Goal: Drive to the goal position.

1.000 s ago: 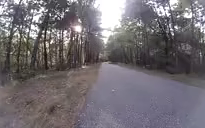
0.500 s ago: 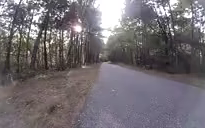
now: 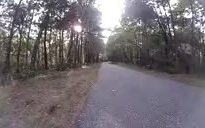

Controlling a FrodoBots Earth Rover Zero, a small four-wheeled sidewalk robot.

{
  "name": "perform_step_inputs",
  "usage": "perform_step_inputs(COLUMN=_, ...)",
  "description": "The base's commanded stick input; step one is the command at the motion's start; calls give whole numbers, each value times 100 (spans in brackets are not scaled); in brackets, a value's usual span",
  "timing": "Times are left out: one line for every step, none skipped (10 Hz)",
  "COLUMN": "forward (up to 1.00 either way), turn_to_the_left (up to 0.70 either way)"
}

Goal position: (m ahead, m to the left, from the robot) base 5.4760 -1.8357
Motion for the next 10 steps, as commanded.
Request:
perform_step_inputs(forward=5, turn_to_the_left=0)
perform_step_inputs(forward=5, turn_to_the_left=0)
perform_step_inputs(forward=5, turn_to_the_left=0)
perform_step_inputs(forward=4, turn_to_the_left=0)
perform_step_inputs(forward=5, turn_to_the_left=0)
perform_step_inputs(forward=5, turn_to_the_left=0)
perform_step_inputs(forward=5, turn_to_the_left=0)
perform_step_inputs(forward=5, turn_to_the_left=0)
perform_step_inputs(forward=5, turn_to_the_left=0)
perform_step_inputs(forward=5, turn_to_the_left=0)
